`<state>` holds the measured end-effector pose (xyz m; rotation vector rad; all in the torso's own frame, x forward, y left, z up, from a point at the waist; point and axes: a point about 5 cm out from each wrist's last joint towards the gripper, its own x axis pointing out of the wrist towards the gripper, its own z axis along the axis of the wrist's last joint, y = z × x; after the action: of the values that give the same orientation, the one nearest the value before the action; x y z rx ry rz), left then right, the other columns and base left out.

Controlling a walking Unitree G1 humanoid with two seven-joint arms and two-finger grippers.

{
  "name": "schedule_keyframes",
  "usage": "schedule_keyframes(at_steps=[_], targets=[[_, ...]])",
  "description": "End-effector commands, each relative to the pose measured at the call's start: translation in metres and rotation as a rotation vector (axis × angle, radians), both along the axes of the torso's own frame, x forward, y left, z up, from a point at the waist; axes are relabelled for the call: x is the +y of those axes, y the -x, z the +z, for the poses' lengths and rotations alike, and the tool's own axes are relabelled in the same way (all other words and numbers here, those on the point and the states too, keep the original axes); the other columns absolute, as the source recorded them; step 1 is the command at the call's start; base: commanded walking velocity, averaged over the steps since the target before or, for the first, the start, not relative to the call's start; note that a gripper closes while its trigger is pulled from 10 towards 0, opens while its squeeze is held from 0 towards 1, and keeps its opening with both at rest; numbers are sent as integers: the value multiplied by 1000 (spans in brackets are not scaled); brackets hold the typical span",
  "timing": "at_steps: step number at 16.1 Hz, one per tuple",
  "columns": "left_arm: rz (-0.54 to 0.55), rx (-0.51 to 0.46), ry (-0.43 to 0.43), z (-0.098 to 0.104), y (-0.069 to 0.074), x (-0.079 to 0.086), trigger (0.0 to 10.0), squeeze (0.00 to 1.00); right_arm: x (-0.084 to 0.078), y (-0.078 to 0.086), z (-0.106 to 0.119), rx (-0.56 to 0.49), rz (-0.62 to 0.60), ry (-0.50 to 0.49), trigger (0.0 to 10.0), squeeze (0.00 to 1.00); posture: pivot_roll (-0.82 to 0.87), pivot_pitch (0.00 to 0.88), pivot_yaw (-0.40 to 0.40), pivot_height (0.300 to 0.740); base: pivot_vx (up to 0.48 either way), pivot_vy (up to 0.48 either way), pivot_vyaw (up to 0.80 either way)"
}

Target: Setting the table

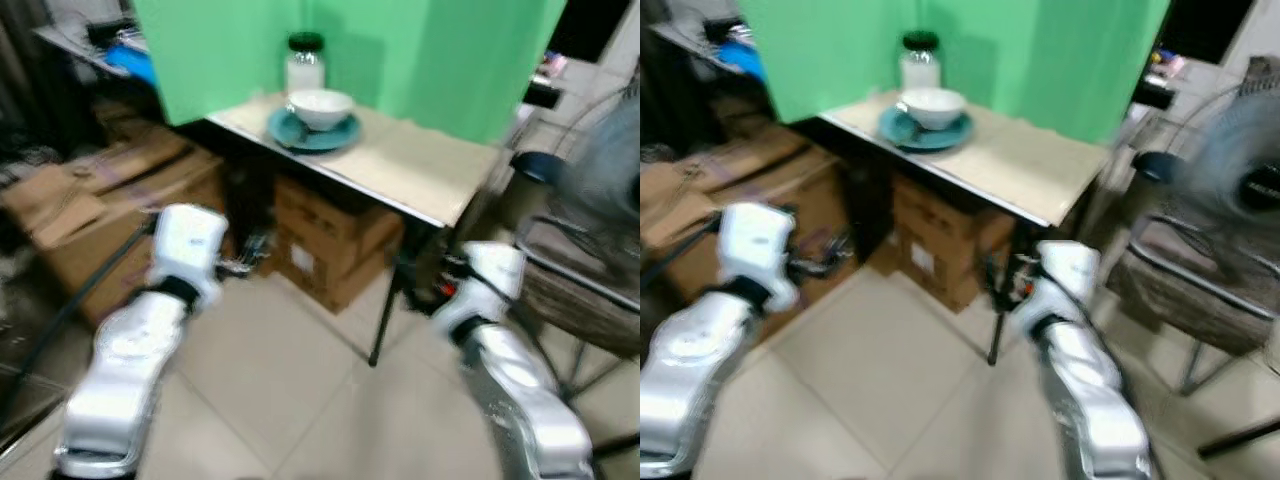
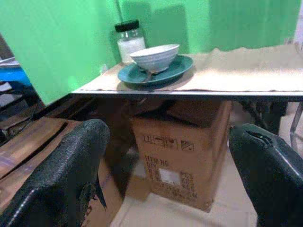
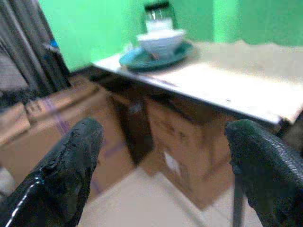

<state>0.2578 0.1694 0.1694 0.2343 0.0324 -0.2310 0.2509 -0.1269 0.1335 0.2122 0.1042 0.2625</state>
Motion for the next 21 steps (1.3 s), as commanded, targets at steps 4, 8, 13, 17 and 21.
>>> schedule_keyframes(at_steps=[4, 8, 13, 17, 21], targets=[[-42, -12, 13, 3, 0, -10, 10000, 0, -10, 1, -1, -2, -22, 17, 10000, 1000, 102, 0, -37, 740, 309, 0, 400], [-46, -11, 16, 2, 1, -10, 10000, 0, -11, 1, 0, -10, -31, 6, 10000, 1000, 104, 0, -40, 740, 307, 0, 0], [-54, -12, 10, 3, 1, -9, 10000, 0, -8, 2, -2, -11, -10, 11, 10000, 1000, 106, 0, -38, 740, 315, 0, 0], [-59, -12, 10, 2, 1, -10, 10000, 0, -10, 3, -3, -8, -20, 17, 10000, 1000, 105, 0, -39, 740, 324, 0, 400], [-65, -10, 10, 2, 1, -11, 10000, 0, -10, 2, -2, -18, -23, 14, 10000, 1000, 104, 0, -37, 740, 327, 0, 198]])
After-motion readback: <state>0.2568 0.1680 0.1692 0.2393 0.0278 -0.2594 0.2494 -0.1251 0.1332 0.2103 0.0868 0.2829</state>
